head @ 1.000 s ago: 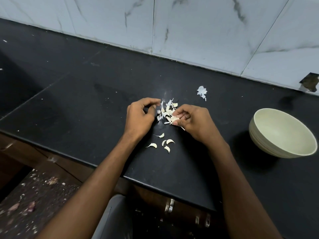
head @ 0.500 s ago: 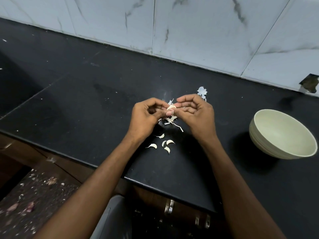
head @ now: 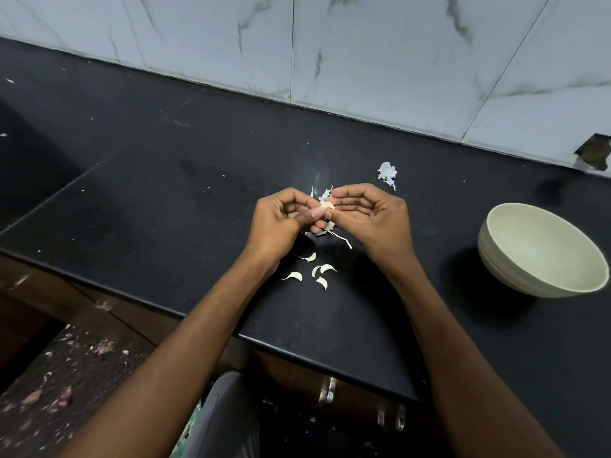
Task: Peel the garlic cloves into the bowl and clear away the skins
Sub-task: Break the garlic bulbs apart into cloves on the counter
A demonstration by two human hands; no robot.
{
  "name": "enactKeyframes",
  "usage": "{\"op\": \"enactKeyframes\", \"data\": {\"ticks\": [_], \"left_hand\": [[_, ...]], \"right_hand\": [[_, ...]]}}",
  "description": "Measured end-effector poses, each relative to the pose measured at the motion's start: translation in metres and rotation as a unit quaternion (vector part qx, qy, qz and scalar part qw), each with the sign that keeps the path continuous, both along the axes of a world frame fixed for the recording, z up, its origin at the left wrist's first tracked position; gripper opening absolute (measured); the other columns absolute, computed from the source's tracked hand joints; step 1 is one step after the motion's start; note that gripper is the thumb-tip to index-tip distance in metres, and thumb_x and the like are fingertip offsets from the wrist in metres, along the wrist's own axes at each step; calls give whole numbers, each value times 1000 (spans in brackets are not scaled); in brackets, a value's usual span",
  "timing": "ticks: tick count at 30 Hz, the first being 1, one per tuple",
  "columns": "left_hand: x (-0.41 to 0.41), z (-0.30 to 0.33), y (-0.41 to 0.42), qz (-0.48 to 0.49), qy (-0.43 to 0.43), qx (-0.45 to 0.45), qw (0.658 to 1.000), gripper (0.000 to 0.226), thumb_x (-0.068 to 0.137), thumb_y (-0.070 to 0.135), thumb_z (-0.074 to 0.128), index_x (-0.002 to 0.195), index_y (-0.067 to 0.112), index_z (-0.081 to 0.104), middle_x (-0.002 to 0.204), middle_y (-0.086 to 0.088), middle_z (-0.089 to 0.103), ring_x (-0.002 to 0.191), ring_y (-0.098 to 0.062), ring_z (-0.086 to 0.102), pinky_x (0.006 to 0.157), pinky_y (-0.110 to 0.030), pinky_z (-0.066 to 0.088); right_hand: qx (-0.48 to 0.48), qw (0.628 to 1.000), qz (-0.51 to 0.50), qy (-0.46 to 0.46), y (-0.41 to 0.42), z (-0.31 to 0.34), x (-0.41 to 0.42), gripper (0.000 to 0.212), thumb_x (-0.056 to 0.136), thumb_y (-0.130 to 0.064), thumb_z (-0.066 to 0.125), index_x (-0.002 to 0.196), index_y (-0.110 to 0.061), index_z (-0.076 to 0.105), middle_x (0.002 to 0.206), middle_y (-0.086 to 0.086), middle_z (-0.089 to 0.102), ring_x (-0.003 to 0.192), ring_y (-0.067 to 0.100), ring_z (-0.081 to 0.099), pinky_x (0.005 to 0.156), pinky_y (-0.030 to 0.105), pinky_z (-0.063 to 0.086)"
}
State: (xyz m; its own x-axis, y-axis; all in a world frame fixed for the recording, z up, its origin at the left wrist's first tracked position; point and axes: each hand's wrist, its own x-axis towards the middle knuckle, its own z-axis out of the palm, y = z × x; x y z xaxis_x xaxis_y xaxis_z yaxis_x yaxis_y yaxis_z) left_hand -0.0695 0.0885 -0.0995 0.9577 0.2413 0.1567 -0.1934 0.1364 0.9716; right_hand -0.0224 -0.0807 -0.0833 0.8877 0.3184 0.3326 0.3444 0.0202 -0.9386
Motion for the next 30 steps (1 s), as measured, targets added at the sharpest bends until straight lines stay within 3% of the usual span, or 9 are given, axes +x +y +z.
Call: {"op": "enactKeyframes", "data": {"ticks": [5, 8, 14, 17, 20, 22, 26, 28, 30], "left_hand": [[1, 4, -1, -28, -22, -29, 999, 9, 92, -5, 71, 91, -5, 62, 83, -16, 73, 69, -22, 67, 68, -30, 57], [2, 3, 0, -20, -33, -25, 999, 14, 92, -5, 71, 92, -11, 58, 85, -17, 71, 69, -19, 66, 69, -28, 56], [2, 6, 0, 5, -71, 55, 996, 32, 85, 4, 82, 113, 0, 68, 88, -13, 67, 78, -18, 65, 77, -35, 58], [3, 7, 1, 1, -66, 60, 996, 32, 77, 1, 87, 104, -4, 70, 87, -19, 68, 79, -24, 68, 80, -42, 60], [3, 7, 4, 15, -64, 82, 995, 29, 74, -2, 88, 96, -6, 70, 87, -26, 70, 76, -24, 69, 75, -36, 61], [3, 6, 6, 11, -55, 98, 994, 28, 73, -2, 88, 93, -4, 70, 86, -26, 70, 75, -24, 69, 74, -41, 61], [3, -4, 7, -17, -49, 209, 977, 25, 78, 11, 89, 89, 12, 67, 83, -17, 67, 73, -36, 64, 71, -50, 58], [0, -6, 8, -24, -52, 283, 957, 24, 83, 12, 87, 88, 17, 64, 80, -7, 69, 73, -32, 65, 68, -48, 56], [-2, -7, 8, -32, -60, 326, 943, 25, 84, 11, 85, 89, 17, 62, 79, -2, 69, 72, -26, 66, 68, -47, 55]], "right_hand": [[47, 998, -1, 33, 4, -2, 3, 31, 80, 6, 84, 109, 2, 72, 104, 14, 78, 96, 23, 76, 90, 29, 59], [57, 996, 17, 59, 6, -3, 4, 25, 82, 4, 83, 105, -3, 75, 100, 12, 79, 92, 21, 75, 87, 31, 60], [59, 998, 9, 37, 5, -2, 8, 22, 82, 2, 82, 104, 3, 77, 98, 12, 80, 88, 20, 77, 80, 28, 60], [44, 999, 13, 27, 5, -4, 7, 23, 84, 7, 79, 107, 6, 76, 97, 10, 80, 89, 19, 78, 80, 26, 60], [39, 998, 14, 37, 4, -3, 5, 19, 84, 5, 80, 103, 7, 76, 94, 14, 80, 85, 24, 78, 78, 28, 62], [31, 999, 21, 38, 1, -3, 5, 19, 83, 3, 82, 101, 8, 76, 93, 17, 80, 83, 26, 78, 78, 29, 62], [-24, 998, 43, 35, -8, -4, 4, 18, 81, 1, 85, 97, 6, 78, 91, 16, 80, 89, 31, 78, 84, 34, 63], [-62, 997, 51, 11, -12, -8, 4, 15, 81, 0, 86, 94, 5, 79, 91, 10, 80, 88, 26, 78, 84, 33, 63], [-94, 994, 53, -10, -13, -9, 2, 13, 82, -3, 86, 92, 2, 79, 92, 7, 80, 87, 30, 78, 82, 40, 64]]}}
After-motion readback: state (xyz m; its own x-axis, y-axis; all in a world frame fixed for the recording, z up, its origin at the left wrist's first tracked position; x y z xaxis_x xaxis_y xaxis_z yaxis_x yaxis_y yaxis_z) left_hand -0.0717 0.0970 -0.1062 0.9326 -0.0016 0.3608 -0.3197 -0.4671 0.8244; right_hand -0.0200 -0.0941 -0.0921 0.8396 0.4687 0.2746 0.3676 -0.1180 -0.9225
